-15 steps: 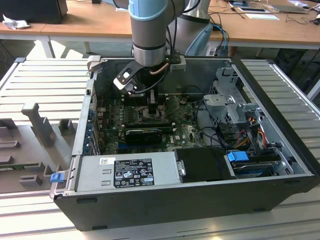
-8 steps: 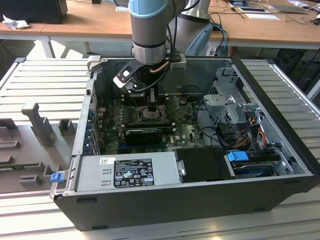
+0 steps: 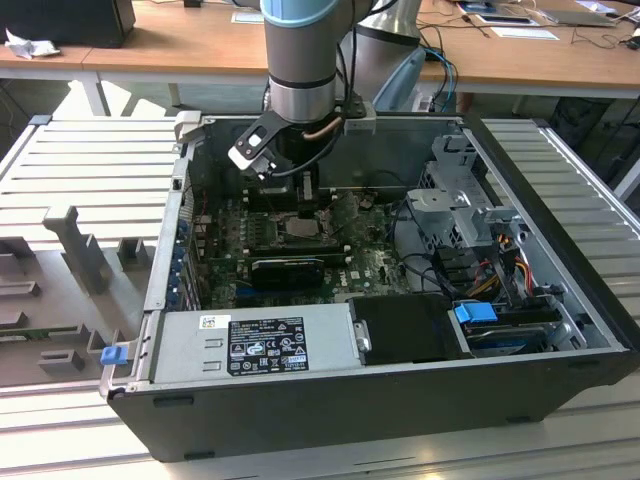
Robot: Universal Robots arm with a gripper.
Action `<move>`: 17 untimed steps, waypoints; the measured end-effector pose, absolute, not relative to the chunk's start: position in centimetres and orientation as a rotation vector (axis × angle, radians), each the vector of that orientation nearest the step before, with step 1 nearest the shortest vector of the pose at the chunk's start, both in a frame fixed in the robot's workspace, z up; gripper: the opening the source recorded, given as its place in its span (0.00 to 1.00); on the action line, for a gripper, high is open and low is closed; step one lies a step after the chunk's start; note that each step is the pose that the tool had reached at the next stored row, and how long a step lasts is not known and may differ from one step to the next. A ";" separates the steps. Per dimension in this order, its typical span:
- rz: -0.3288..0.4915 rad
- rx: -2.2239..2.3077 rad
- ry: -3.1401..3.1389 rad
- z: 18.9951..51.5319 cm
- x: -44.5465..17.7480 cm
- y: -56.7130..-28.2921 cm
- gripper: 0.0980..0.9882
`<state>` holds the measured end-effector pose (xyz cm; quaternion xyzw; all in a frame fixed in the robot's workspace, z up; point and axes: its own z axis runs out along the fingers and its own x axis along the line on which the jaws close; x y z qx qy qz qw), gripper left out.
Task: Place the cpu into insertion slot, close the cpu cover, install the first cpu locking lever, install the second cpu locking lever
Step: 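Close the cpu cover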
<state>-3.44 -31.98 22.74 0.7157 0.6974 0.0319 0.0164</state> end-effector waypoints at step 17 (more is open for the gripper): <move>0.093 2.234 2.171 26.6 -1.9 -32.0 0.01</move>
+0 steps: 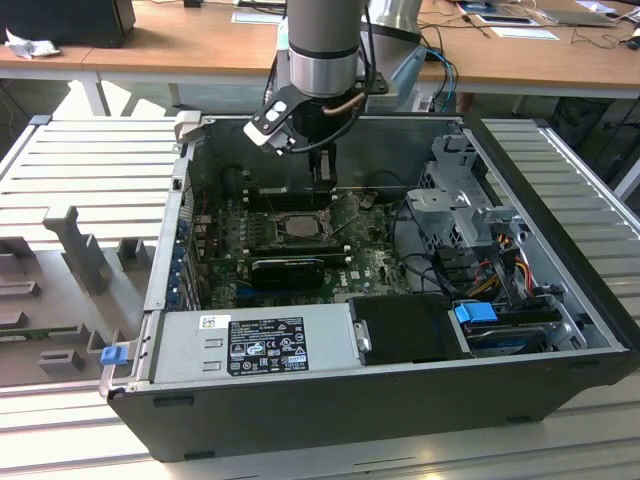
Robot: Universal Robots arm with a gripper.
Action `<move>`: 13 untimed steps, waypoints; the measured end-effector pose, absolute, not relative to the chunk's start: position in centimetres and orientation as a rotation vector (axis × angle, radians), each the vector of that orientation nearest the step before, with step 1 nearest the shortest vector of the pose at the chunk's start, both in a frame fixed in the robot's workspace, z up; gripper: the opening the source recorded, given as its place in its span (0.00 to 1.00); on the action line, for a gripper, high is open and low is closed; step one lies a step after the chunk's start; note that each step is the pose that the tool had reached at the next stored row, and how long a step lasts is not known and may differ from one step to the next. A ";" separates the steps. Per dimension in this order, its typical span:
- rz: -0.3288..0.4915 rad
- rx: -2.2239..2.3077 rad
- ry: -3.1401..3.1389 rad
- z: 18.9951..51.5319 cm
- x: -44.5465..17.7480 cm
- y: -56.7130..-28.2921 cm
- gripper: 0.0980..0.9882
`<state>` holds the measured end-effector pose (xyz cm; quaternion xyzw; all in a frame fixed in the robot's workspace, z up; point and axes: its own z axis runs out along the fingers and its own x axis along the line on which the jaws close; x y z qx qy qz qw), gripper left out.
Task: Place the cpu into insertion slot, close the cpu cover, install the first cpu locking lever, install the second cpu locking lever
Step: 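Close the cpu cover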
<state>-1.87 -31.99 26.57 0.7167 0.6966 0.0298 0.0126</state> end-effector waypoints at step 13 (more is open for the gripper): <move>0.090 2.234 2.172 28.0 -0.2 -32.0 0.01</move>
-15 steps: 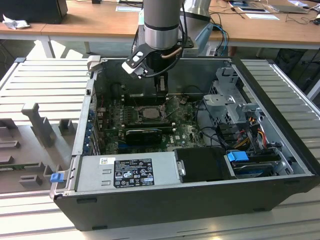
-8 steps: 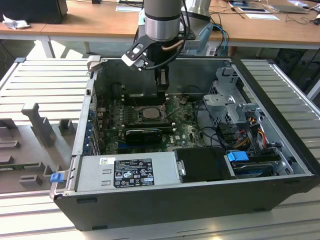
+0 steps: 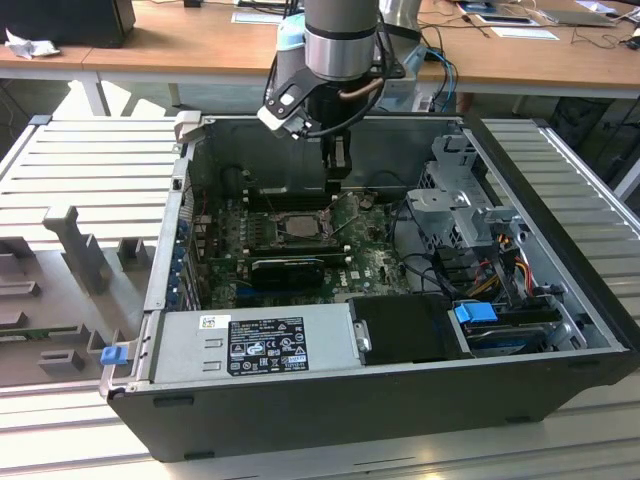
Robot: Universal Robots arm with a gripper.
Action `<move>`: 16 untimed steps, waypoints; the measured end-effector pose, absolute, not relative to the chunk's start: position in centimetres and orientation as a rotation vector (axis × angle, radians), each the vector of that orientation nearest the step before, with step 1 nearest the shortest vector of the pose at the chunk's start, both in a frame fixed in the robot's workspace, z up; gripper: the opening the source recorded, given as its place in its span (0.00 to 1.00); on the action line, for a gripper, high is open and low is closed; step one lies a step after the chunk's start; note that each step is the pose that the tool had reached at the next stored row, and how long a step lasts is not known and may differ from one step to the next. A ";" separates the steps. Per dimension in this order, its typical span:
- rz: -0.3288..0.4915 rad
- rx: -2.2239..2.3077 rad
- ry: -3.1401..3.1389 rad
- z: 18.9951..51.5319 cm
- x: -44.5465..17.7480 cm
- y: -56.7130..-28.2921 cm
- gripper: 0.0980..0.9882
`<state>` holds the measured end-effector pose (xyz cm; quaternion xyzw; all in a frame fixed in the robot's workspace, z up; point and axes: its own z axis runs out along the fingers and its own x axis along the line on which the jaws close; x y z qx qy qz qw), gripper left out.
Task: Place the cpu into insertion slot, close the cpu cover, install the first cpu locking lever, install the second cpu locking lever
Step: 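Close the cpu cover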
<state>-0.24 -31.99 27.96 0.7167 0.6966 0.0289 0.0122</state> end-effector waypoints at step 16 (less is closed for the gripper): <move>0.089 2.235 2.172 29.0 2.2 -32.0 0.01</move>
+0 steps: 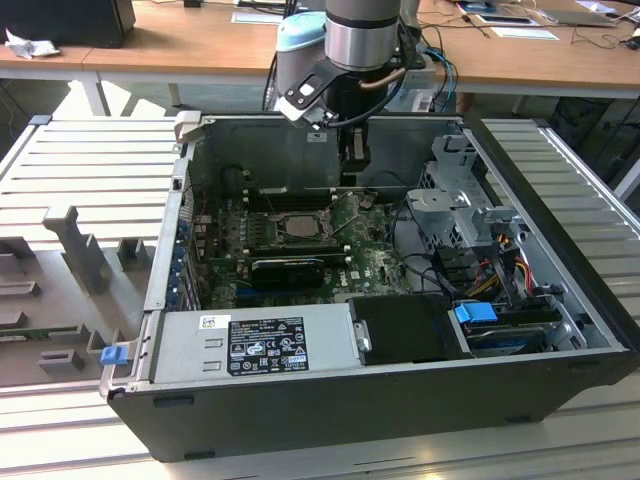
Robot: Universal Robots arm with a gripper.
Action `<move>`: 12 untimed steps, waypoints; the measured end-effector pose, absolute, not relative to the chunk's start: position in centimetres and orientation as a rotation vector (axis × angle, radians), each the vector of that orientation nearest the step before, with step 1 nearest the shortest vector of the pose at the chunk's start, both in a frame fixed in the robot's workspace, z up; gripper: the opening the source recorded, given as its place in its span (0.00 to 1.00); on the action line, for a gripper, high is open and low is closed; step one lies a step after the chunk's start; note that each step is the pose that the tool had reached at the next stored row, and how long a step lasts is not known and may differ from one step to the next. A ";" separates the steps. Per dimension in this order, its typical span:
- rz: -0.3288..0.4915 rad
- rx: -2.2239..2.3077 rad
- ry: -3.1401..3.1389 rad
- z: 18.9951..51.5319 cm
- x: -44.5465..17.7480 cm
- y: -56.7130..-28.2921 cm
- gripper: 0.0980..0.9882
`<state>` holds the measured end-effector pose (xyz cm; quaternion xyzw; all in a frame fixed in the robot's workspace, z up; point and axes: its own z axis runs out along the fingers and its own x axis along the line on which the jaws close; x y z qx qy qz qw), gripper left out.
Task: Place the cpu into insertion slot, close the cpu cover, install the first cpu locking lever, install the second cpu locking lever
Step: 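Close the cpu cover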
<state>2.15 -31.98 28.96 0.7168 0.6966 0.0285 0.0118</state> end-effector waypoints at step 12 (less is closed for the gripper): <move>0.087 2.236 2.173 29.1 4.4 -32.0 0.01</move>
